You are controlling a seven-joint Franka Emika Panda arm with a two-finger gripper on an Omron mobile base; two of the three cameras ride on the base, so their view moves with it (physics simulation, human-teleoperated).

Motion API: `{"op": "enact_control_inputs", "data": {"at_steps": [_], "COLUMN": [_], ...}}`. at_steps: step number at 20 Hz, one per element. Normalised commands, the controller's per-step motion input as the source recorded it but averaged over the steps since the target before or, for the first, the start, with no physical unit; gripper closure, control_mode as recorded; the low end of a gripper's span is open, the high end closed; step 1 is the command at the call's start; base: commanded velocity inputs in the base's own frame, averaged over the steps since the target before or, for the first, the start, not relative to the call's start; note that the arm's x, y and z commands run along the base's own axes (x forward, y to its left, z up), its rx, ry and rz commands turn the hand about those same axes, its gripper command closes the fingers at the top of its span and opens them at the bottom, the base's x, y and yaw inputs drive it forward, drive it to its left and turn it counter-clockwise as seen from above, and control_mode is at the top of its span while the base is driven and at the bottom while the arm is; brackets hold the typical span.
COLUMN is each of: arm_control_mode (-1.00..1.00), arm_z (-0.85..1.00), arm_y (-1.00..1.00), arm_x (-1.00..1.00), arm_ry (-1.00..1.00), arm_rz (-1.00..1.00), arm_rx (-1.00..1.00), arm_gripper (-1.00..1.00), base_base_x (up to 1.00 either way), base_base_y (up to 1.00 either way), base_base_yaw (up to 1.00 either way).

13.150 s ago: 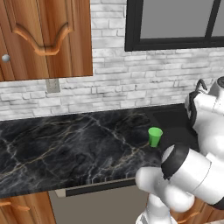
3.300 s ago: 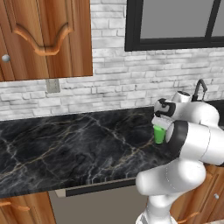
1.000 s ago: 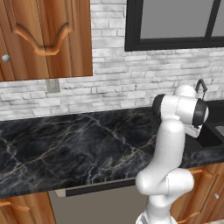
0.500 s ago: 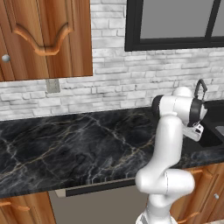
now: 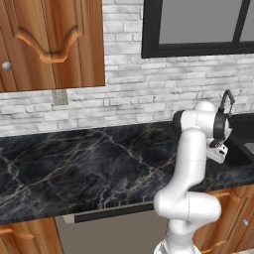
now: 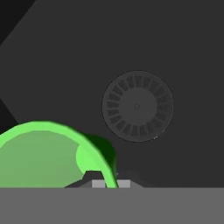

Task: Move any existing items from the left basin to the right basin for drying. Then move the cup from the counter to the left basin of the sink for washing.

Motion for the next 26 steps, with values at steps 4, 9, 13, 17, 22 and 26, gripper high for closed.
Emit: {"op": "enact_control_inputs", "data": {"at_steps": [4,9,13,17,22,26], "arm_control_mode": [-1.0,-1.0,-1.0,-1.0,-1.0,-1.0], "arm_z": [-0.29,-0.26,-0.14,0.0,0.01,0.08], "arm_y": [0.0,0.0,0.0,0.0,0.15,0.3], "arm_x": [0.12,0.08,0.03,0.0,0.0,0.0], "arm_ry": [0.0,0.0,0.0,0.0,0.01,0.03], "arm_rz": [0.0,0.0,0.0,0.0,0.0,0.0], "arm_rx": [0.02,0.02,0.01,0.0,0.0,0.0], "arm_gripper": [1.0,1.0,1.0,1.0,1.0,-1.0], "base_base_x": [0.0,0.0,0.0,0.0,0.0,0.0], "base_base_y": [0.0,0.0,0.0,0.0,0.0,0.0], "base_base_yaw": [0.0,0.0,0.0,0.0,0.0,0.0]}}
